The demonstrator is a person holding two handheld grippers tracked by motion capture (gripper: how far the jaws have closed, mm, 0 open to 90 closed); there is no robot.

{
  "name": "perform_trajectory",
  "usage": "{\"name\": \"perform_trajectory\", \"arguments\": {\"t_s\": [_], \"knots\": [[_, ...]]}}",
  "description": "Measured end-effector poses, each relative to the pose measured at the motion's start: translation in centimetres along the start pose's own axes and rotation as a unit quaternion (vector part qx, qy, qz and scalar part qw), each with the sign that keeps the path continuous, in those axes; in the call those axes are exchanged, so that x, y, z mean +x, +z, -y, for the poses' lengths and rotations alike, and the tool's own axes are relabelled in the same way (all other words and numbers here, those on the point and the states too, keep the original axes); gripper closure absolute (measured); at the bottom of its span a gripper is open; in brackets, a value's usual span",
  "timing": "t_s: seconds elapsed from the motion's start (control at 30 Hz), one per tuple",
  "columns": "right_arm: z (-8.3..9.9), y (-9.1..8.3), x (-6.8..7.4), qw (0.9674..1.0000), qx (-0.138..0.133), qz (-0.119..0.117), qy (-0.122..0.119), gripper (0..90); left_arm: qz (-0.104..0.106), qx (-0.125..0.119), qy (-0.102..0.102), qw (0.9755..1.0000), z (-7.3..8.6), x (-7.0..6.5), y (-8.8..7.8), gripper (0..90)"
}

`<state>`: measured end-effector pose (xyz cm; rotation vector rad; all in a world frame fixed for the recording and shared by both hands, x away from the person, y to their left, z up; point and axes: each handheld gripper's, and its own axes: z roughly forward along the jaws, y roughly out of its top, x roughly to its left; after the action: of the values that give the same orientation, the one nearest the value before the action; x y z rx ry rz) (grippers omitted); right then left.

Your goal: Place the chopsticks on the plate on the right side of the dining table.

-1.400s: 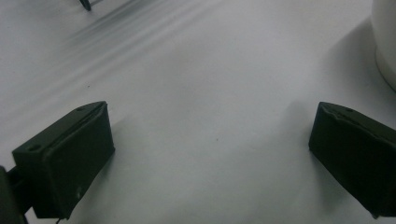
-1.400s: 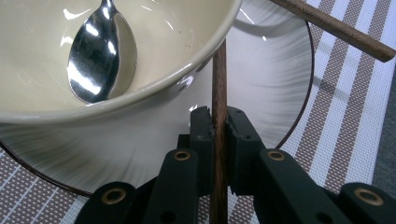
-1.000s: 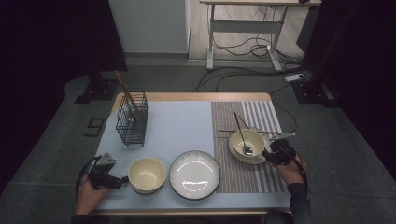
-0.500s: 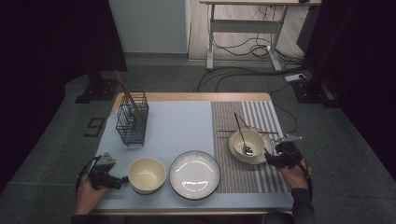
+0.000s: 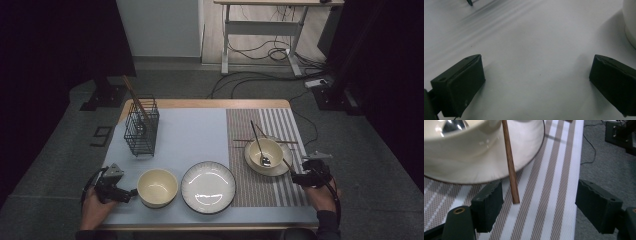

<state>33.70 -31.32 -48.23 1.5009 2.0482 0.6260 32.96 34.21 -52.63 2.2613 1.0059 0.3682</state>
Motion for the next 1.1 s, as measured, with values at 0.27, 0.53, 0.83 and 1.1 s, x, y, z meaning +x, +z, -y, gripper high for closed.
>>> {"name": "perform_trajectory", "arguments": {"t_s": [0.27, 0.53, 0.83, 1.1], "knots": [[0.8, 0.1, -0.8, 0.9998, 0.015, 0.012, 0.010, 25.6, 0.000, 0.000, 0.000, 1.0000, 0.0, 0.0, 0.0, 0.0], [0.7, 0.6, -1.4, 0.9995, 0.017, 0.022, 0.013, 29.0, 0.000, 0.000, 0.000, 1.0000, 0.0, 0.0, 0.0, 0.0], [0.4, 1.3, -1.9, 0.9991, 0.020, 0.037, 0.008, 34.0, 0.000, 0.000, 0.000, 1.0000, 0.0, 0.0, 0.0, 0.0], [0.3, 1.5, -2.7, 0.9989, 0.012, 0.043, 0.017, 36.9, 0.000, 0.000, 0.000, 1.0000, 0.0, 0.0, 0.0, 0.0]]}}
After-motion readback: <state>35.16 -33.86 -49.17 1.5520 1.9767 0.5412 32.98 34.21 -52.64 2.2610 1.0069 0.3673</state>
